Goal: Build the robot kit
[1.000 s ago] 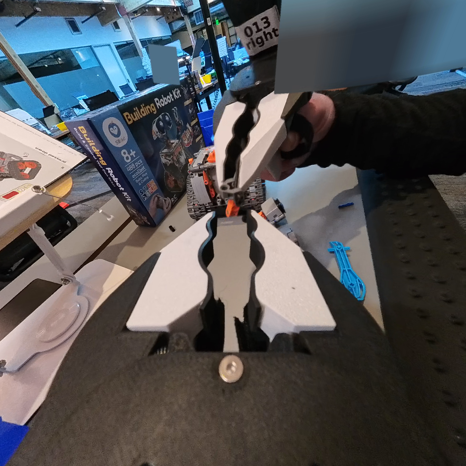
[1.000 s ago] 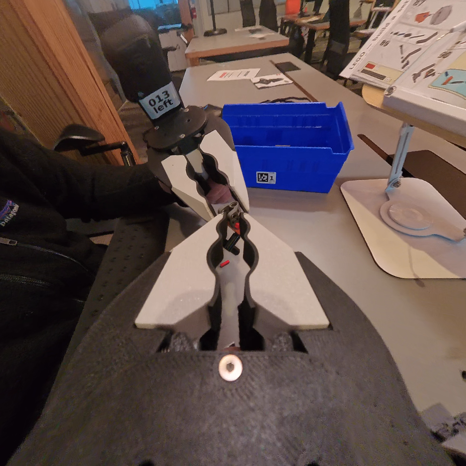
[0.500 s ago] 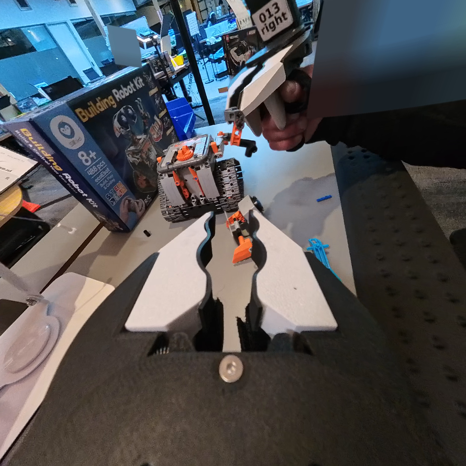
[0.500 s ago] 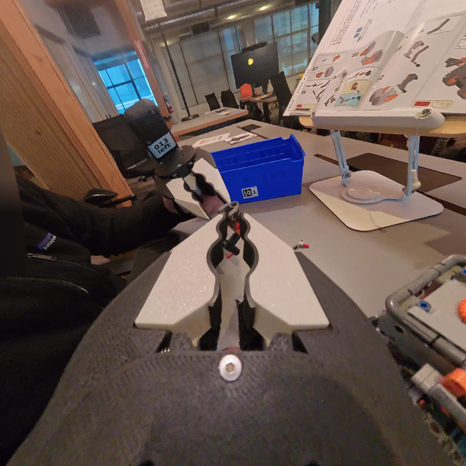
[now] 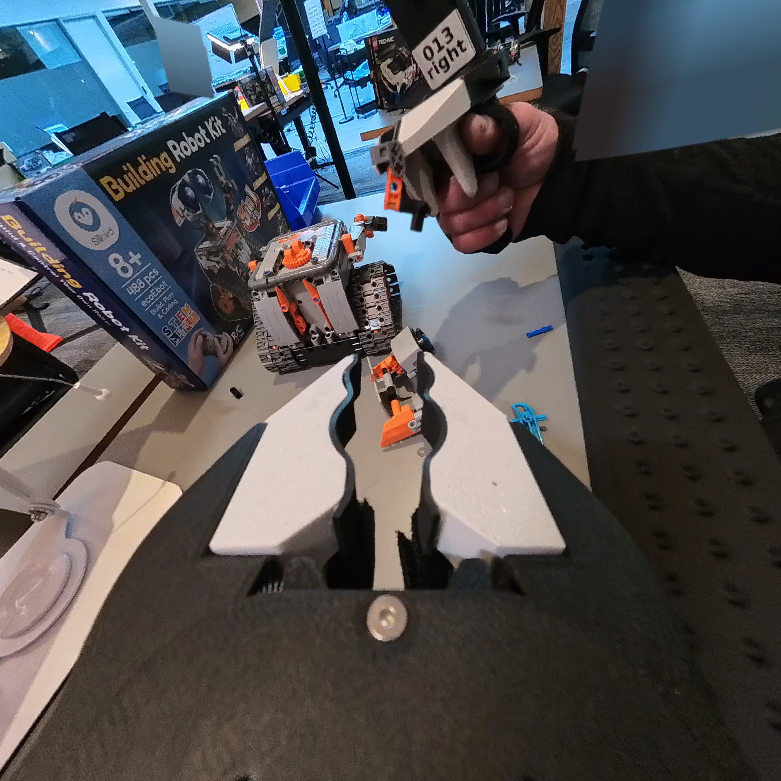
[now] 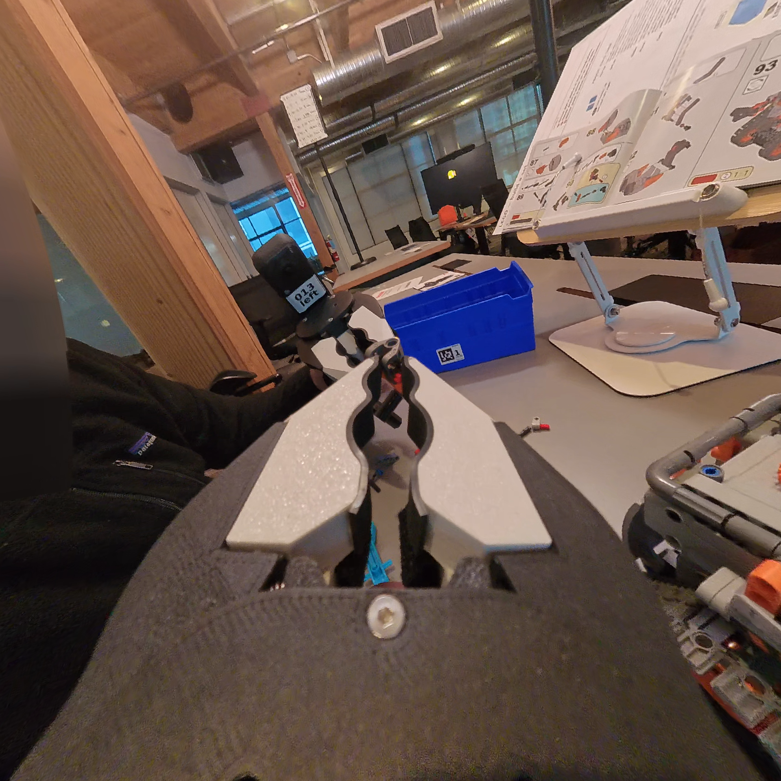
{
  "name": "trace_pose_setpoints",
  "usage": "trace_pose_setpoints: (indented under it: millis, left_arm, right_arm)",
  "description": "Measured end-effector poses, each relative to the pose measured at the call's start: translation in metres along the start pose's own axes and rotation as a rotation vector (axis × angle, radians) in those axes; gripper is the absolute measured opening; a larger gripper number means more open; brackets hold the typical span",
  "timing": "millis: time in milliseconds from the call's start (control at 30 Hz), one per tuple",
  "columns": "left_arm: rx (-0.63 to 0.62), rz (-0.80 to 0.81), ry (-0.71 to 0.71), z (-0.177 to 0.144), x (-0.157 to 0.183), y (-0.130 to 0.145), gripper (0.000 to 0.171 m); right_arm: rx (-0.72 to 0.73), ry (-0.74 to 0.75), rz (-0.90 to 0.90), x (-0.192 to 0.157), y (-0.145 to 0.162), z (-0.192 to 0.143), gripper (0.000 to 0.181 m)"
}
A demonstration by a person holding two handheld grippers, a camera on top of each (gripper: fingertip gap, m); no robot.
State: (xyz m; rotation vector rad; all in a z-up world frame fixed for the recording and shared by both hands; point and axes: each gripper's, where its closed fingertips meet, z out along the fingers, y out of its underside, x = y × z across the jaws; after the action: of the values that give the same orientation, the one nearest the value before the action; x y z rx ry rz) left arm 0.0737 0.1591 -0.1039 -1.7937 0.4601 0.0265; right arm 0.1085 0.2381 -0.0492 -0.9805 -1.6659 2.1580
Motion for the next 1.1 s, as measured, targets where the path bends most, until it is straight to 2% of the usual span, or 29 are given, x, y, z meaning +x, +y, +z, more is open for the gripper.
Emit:
trace_pose_setpoints:
  millis: [233, 433, 700, 933, 1100]
  left_arm:
    - [-0.020, 0.011, 0.024, 0.002, 0.007, -0.002, 0.025]
    - [-0.114, 0.126, 0.161, 0.032, 0.047, -0.011, 0.025]
    - [-0.188, 0.200, 0.288, 0.082, 0.085, -0.013, 0.026]
    - [-0.235, 0.237, 0.336, 0.107, 0.101, -0.010, 0.026]
    - [-0.237, 0.238, 0.349, 0.115, 0.107, -0.008, 0.026]
  right_arm:
    - [0.005, 0.038, -0.020, -0.002, -0.002, -0.012, 0.007]
    - [0.072, 0.053, -0.016, -0.007, -0.004, -0.042, 0.007]
    - [0.280, -0.155, -0.065, -0.044, -0.024, -0.084, 0.007]
    - [0.399, -0.236, -0.154, -0.067, -0.041, -0.108, 0.007]
    - [0.414, -0.245, -0.169, -0.070, -0.043, -0.111, 0.007]
